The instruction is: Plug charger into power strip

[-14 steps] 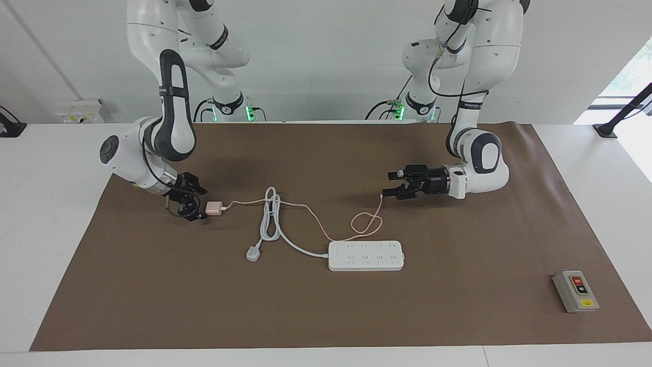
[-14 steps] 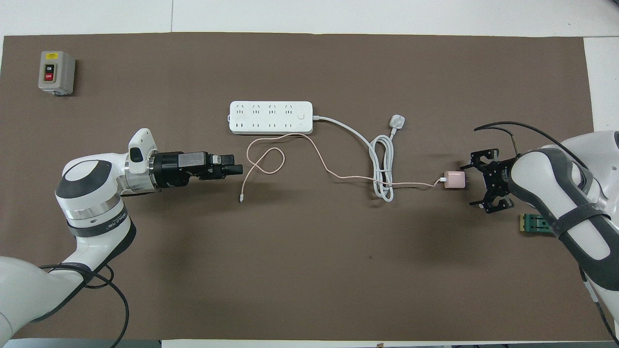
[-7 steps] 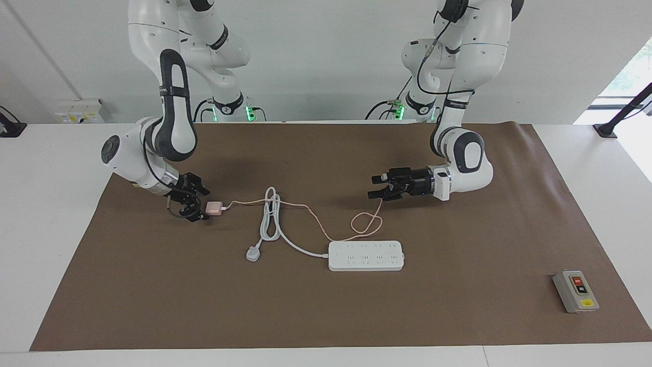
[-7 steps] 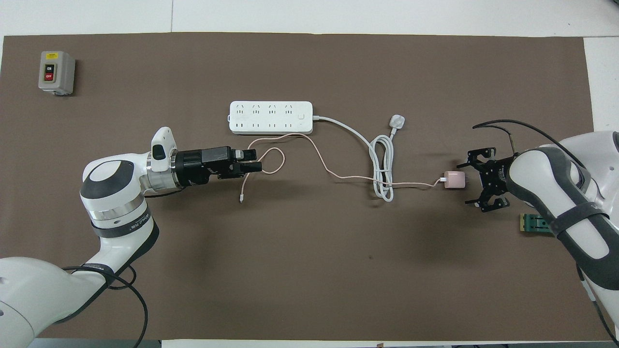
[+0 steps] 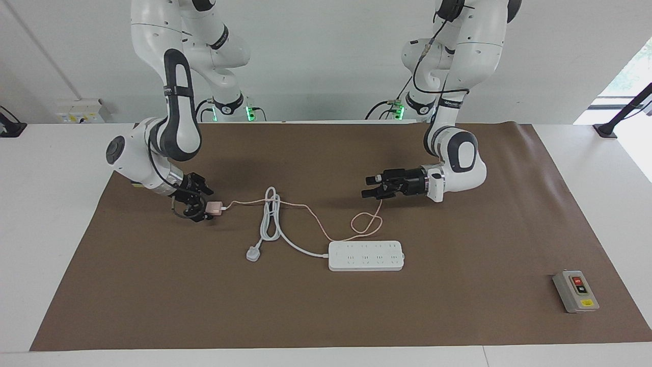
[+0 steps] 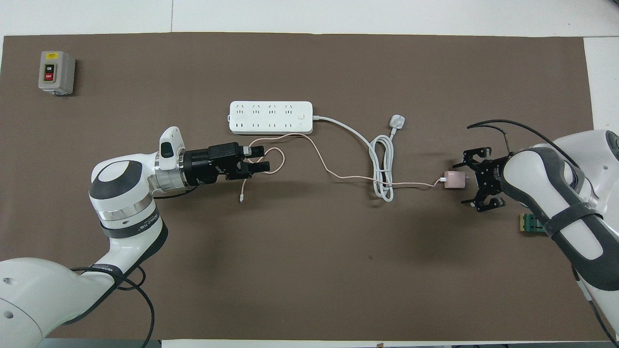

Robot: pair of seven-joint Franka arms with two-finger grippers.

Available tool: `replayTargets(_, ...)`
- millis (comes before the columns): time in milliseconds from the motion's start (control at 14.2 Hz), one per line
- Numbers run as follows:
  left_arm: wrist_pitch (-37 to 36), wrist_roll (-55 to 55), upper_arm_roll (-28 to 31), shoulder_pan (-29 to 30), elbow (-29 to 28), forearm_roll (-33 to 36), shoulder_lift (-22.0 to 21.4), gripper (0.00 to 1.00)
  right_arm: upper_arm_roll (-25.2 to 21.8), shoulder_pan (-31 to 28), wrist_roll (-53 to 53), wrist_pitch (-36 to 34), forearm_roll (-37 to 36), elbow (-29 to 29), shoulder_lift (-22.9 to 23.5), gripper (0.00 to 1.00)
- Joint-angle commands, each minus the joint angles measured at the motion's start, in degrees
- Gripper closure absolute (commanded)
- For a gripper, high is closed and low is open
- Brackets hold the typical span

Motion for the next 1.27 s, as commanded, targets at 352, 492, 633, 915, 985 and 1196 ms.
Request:
replayTargets(352,0.53,2.98,0.61,-1.17,0.49,-1.43,0.19,0.0,0.29,-0.16,0.11,1.88,1.24,-0.78,-0.01,0.45)
replayTargets(492,-0.25,3.61,0.61,-1.17,0.93,-1.43,0.36,0.0,0.29,-0.16,0.28,1.79,1.24,-0.6,-0.01,0.89)
replayTargets(633,-2.36,3.96,0.61,-1.17,1.46,-1.35,0.72,0.0,0.46,0.37,0.81,0.83,1.41,0.53,0.07,1.0)
replayTargets(915,-3.16,5.45,0.61,-1.0,2.07,-1.35,2.21,0.0,0.64,4.84,11.07,-4.71,2.03,7.65,-0.19,1.0)
replayTargets(985,-3.07,5.81,0.61,-1.0,2.16,-1.35,2.47,0.0,0.64,6.25,13.36,-4.8,2.03,8.7,-0.54,1.0)
replayTargets(1196,-3.07,5.9,0.61,-1.08,2.16,-1.43,2.74,0.0,0.73,10.2,18.73,-4.72,2.21,10.29,-1.68,1.0)
